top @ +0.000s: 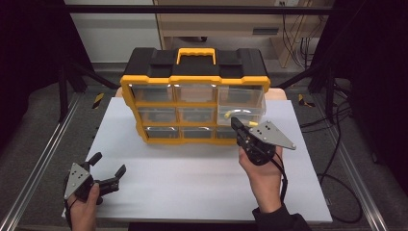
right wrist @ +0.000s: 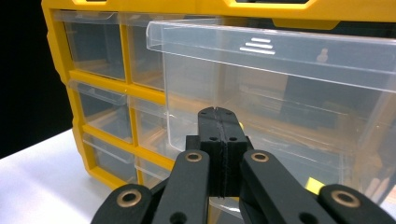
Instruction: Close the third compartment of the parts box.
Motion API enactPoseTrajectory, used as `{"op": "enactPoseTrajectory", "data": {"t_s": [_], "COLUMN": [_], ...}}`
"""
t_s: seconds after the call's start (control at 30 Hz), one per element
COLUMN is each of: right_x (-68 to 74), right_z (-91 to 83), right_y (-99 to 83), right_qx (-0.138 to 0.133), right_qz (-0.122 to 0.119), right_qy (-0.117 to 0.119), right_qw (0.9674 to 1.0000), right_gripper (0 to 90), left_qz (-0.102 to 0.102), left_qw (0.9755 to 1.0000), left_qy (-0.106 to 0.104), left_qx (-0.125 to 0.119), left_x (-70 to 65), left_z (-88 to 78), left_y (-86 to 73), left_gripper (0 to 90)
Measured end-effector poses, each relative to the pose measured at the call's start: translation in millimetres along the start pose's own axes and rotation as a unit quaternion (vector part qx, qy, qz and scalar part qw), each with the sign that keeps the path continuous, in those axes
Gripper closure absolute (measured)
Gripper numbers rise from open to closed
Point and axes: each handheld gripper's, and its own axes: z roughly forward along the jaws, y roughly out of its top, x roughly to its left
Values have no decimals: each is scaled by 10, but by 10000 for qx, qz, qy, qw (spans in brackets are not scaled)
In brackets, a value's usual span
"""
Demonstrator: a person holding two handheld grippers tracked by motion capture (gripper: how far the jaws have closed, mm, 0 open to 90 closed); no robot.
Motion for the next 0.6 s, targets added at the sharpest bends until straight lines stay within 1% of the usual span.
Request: {"op": "enactPoseTrajectory", "data": {"t_s": [0.17, 0.4, 0.6], "right_x": [3, -1, -1], "right_z": [9, 12, 20], "right_y": [32, 58, 67], "right_qx": [3, 0, 1], "right_qz": [-29, -58, -6], "right_qy": [33, 71, 95], "right_qw": [10000, 10000, 10000], "right_gripper": [900, 900, 900], "left_qz": [-10, 25, 33], "left_qw": [10000, 10000, 10000], "left_qy": [0, -5, -15], "left_qx": [15, 38, 43], "left_x": [-4, -3, -5], "left_z": [10, 11, 12], "left_y": [-4, -7, -5], "left_gripper": [5, 6, 6]}}
